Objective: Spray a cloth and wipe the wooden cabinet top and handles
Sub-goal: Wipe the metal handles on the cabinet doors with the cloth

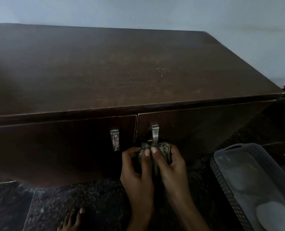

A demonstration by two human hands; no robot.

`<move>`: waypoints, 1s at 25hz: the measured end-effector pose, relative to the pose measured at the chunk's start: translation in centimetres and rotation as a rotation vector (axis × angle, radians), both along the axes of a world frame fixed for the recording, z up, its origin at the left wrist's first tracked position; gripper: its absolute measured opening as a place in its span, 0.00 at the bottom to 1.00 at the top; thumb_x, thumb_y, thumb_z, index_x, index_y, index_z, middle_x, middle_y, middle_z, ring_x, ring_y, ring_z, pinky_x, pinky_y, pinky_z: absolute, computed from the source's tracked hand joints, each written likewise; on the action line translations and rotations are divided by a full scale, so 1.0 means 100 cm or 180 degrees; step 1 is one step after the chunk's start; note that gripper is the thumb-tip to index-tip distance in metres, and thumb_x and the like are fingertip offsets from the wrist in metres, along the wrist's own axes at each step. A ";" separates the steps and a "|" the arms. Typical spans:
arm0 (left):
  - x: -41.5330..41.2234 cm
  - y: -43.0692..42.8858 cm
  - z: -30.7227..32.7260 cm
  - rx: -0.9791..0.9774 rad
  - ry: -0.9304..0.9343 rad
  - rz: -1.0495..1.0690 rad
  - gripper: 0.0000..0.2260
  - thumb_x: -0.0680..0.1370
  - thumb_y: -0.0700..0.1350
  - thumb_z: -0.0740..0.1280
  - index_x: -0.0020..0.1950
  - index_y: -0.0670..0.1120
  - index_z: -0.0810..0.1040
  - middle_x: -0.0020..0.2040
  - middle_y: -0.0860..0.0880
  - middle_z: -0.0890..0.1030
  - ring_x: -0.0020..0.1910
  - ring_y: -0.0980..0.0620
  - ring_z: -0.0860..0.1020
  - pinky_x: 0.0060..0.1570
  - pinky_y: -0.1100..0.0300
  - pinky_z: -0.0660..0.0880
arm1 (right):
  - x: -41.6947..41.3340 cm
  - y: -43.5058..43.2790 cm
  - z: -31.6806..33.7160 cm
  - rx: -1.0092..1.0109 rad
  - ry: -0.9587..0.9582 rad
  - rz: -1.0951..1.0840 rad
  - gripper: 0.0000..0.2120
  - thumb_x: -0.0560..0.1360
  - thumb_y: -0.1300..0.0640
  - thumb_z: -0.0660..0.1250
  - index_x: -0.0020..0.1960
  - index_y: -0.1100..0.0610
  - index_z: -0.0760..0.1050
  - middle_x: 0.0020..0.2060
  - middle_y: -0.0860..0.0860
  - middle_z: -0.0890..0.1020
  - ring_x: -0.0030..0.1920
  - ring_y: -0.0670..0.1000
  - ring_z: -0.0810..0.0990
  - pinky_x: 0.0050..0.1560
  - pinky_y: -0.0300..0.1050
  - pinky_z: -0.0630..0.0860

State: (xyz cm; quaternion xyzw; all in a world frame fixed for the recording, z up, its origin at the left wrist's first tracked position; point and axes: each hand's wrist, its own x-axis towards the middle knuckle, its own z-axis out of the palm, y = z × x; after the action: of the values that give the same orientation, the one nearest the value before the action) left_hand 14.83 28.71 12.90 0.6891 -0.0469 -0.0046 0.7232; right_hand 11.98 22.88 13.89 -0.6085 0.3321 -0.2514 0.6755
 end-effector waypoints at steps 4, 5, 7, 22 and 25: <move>0.002 0.000 0.000 -0.0021 -0.0127 -0.0060 0.05 0.74 0.53 0.67 0.45 0.63 0.73 0.45 0.62 0.80 0.45 0.64 0.79 0.44 0.71 0.74 | 0.000 0.001 0.003 -0.0374 -0.0055 -0.0107 0.05 0.70 0.49 0.69 0.45 0.46 0.77 0.40 0.45 0.85 0.42 0.44 0.84 0.42 0.40 0.79; 0.001 0.000 0.004 -0.0068 -0.0179 -0.0067 0.05 0.73 0.53 0.67 0.46 0.64 0.73 0.45 0.62 0.80 0.45 0.64 0.79 0.43 0.72 0.75 | -0.002 0.002 0.008 -0.0489 -0.0060 -0.0141 0.08 0.67 0.45 0.68 0.45 0.45 0.76 0.40 0.44 0.84 0.41 0.44 0.83 0.41 0.40 0.79; 0.000 -0.001 0.010 -0.0152 -0.0228 -0.0091 0.05 0.72 0.54 0.65 0.46 0.64 0.73 0.45 0.62 0.80 0.45 0.63 0.79 0.43 0.71 0.75 | -0.004 0.003 0.020 -0.0565 -0.0052 -0.0227 0.11 0.64 0.41 0.69 0.43 0.44 0.76 0.38 0.44 0.84 0.38 0.44 0.83 0.38 0.39 0.79; 0.002 -0.007 0.021 -0.0279 -0.0403 -0.0039 0.05 0.73 0.49 0.67 0.43 0.59 0.72 0.42 0.61 0.79 0.41 0.63 0.78 0.42 0.73 0.73 | 0.003 -0.008 0.034 0.0025 -0.0170 -0.0103 0.02 0.68 0.54 0.70 0.41 0.48 0.79 0.38 0.51 0.85 0.41 0.51 0.85 0.44 0.50 0.82; 0.000 -0.007 0.012 -0.0364 -0.0359 -0.0035 0.08 0.73 0.49 0.66 0.44 0.63 0.72 0.44 0.60 0.79 0.43 0.62 0.78 0.44 0.70 0.74 | -0.001 -0.003 0.024 -0.0051 -0.0299 -0.0047 0.03 0.69 0.53 0.70 0.42 0.48 0.78 0.38 0.49 0.84 0.41 0.49 0.84 0.42 0.44 0.80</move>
State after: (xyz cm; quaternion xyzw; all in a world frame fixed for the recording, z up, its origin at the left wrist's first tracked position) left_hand 14.78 28.00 14.05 0.6455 -0.0916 0.0328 0.7575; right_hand 11.90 22.55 16.30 -0.5990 0.3025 -0.2874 0.6835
